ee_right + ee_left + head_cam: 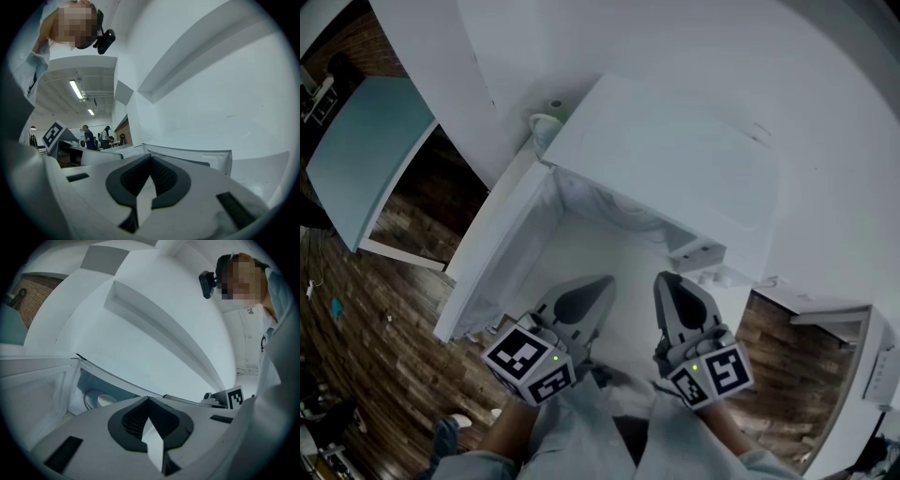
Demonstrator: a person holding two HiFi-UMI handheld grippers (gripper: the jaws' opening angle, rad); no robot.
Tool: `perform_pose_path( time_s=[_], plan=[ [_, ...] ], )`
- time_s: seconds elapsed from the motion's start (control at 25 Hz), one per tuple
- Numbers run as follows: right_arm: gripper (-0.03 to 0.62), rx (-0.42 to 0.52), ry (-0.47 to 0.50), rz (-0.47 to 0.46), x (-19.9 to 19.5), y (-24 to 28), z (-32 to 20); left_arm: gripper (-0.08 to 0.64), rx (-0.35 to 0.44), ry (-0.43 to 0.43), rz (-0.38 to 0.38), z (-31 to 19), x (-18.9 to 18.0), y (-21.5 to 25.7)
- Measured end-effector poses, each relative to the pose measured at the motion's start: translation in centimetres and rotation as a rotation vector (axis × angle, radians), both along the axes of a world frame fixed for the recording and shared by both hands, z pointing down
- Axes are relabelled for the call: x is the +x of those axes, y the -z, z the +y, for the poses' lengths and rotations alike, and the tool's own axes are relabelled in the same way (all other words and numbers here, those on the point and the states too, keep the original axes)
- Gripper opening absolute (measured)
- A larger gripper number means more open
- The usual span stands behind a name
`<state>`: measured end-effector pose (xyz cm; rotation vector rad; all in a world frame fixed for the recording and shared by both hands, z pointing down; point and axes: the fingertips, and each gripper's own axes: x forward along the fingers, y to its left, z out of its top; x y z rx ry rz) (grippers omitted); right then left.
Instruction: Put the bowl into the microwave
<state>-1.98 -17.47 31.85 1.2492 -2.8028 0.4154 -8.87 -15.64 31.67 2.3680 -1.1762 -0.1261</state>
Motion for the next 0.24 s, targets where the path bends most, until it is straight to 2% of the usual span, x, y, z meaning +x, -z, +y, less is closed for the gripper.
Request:
perform_pose_path(
  time_s=[0.24],
  plan=[
    [0.002,-0.008,0.003,0.003,-0.26,-0.25,-0.04,-0.002,-0.003,-0.008,-0.002,0.01,0.05,-0.15]
  ],
)
